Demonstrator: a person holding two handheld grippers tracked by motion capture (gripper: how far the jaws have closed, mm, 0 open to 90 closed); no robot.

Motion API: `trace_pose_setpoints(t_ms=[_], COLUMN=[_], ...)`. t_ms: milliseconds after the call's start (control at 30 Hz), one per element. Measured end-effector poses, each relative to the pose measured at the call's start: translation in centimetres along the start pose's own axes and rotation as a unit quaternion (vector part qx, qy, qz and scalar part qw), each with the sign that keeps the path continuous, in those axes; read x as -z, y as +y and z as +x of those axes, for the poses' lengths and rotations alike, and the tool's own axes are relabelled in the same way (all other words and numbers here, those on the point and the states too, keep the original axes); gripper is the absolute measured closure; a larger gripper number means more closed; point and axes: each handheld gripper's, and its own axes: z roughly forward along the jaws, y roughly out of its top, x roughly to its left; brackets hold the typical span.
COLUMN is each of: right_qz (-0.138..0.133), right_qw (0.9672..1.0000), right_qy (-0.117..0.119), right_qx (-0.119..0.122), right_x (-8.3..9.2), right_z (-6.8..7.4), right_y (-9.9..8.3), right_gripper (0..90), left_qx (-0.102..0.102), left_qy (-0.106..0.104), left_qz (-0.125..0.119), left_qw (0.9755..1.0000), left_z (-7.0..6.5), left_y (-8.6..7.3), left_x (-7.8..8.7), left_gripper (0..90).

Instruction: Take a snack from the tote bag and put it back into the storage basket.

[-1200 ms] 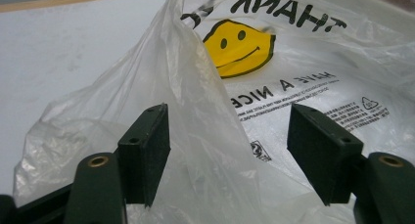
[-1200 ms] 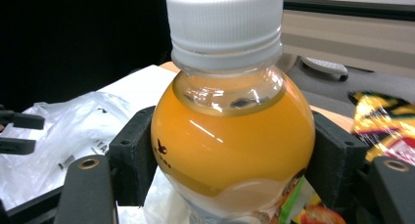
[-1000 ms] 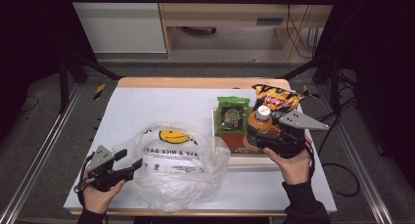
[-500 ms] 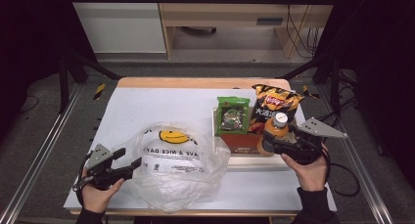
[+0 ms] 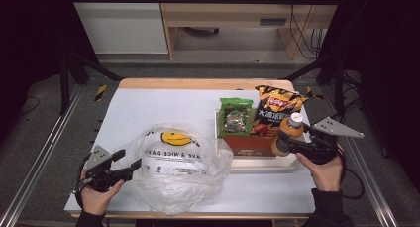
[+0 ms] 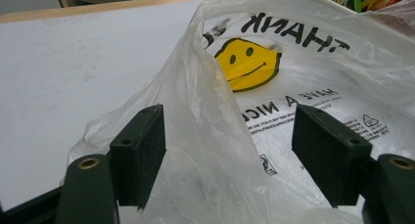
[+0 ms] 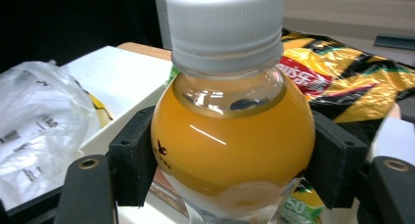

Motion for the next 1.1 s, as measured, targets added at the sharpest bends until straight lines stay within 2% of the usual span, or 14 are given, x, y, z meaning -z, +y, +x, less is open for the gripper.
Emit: trace_pose_setpoints(t_ms=[167,400,700,1100], right_qz=[0.004,0.007,0.016,0.037], right_qw=[0.9999,0.9998,0.9995,0.9986], right_qy=[-0.012,-0.017,-0.026,-0.033], right_qx=[-0.005,-0.012,-0.009,-0.018], right_x=[0.1,0.0,-0.4,-1.3], right_z=[-1.2,-2.5,-3.4,-4.6], right_y=[-0.1,-0.3,-0.5,-1.9], right_gripper=[30.2,30.2,30.1,30.1], left_qx=[0.0,-0.001,-0.001,-0.001], left_qy=[0.0,0.0,0.0,0.0], left_qz=[0.0,0.004,0.003,0.004], left_qw=[1.0,1.0,1.0,1.0], left_z=[0.0,0.0,0.0,0.0], left_y=[0.0,0.0,-0.1,-0.1], left_x=[0.0,-0.2,-0.2,-0.2], left_gripper=[28.0,27.9,27.9,27.9])
